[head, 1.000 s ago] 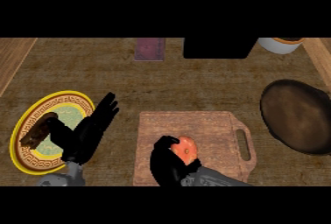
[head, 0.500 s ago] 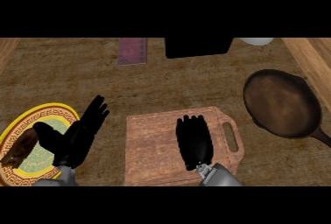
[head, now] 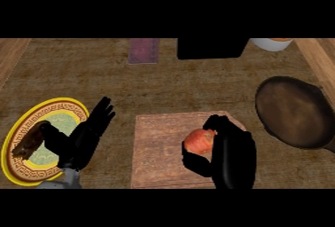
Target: Pick the squash from the cutting board and place it in the pan
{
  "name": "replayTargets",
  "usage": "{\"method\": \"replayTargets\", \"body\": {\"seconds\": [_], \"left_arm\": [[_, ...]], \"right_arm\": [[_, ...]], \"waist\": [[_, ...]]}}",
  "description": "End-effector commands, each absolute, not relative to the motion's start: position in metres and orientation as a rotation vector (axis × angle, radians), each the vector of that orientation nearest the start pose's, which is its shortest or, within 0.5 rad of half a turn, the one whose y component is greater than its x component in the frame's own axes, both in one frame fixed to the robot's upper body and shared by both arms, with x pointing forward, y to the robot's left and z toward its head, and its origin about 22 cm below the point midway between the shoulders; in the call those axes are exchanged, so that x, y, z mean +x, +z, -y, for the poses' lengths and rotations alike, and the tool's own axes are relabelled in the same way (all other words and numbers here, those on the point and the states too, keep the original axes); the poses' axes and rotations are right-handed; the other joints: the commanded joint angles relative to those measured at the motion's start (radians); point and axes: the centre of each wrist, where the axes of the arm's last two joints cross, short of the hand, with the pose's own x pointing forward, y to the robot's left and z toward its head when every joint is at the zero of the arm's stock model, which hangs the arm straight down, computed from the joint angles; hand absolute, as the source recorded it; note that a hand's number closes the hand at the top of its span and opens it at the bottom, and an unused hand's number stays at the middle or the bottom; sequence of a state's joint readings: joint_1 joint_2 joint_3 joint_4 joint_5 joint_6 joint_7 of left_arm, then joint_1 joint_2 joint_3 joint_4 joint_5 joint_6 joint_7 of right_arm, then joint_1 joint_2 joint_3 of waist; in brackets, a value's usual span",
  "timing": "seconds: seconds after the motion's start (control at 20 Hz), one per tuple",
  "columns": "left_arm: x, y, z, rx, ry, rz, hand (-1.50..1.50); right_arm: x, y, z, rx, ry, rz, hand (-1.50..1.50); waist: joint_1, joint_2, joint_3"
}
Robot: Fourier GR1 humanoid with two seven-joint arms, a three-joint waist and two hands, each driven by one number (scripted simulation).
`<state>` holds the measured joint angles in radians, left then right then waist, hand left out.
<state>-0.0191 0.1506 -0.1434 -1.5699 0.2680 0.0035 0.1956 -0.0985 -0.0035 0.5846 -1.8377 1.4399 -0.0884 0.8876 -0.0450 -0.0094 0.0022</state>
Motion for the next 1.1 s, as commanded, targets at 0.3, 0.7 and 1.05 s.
{"method": "replayTargets", "body": {"seconds": [0.3, 0.7, 1.05], "left_arm": [[0.261, 0.019, -0.221, -0.207, -0.094, 1.356, 0.00], [0.258, 0.007, -0.198, -0.240, -0.093, 1.382, 0.00], [0.243, 0.013, -0.223, -0.236, -0.082, 1.358, 0.00]], "right_arm": [[0.184, 0.071, 0.154, -1.097, 0.212, 1.446, 1.50], [0.241, 0.048, 0.235, -1.308, 0.292, 1.355, 1.50], [0.281, 0.021, 0.304, -1.487, 0.125, 1.330, 1.50]], "waist": [[0.039, 0.010, -0.001], [0.045, 0.011, -0.002], [0.058, 0.012, -0.001]]}}
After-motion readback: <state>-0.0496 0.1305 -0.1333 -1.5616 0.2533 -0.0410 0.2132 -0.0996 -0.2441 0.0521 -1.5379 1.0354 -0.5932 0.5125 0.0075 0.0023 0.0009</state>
